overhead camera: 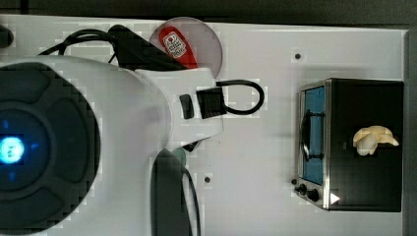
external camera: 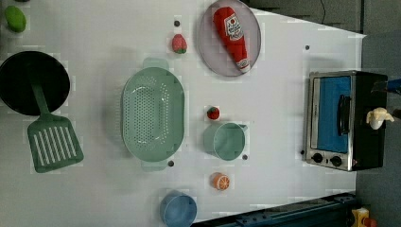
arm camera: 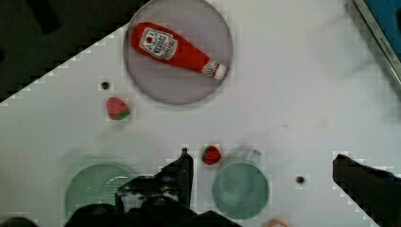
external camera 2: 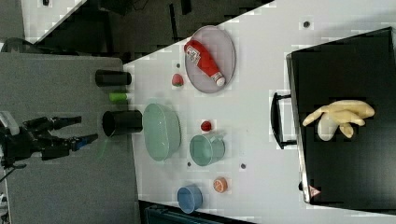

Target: Pick banana from table and place on oven.

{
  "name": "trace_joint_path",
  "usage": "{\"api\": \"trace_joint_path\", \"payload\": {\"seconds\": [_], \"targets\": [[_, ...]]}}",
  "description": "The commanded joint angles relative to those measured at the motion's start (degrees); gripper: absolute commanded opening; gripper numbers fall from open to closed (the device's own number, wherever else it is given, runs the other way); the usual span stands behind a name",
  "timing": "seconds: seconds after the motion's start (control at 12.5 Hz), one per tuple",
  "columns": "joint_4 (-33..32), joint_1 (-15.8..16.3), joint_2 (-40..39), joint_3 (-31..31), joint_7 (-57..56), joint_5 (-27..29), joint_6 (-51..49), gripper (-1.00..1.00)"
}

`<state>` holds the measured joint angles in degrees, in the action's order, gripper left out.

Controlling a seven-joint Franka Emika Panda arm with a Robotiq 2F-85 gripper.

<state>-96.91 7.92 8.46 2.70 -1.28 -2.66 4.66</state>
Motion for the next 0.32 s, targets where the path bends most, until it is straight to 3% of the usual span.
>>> {"api": "trace_joint_path", "payload": {"seconds": [0.08,0.32], "targets": [[-2.46,-3.88,-2.53,-5.44,4.08,0.12,-2.28,1.0],[-2.48,-3.88,-2.87,-5.45,4.08,0.12,-2.29,1.0]]}}
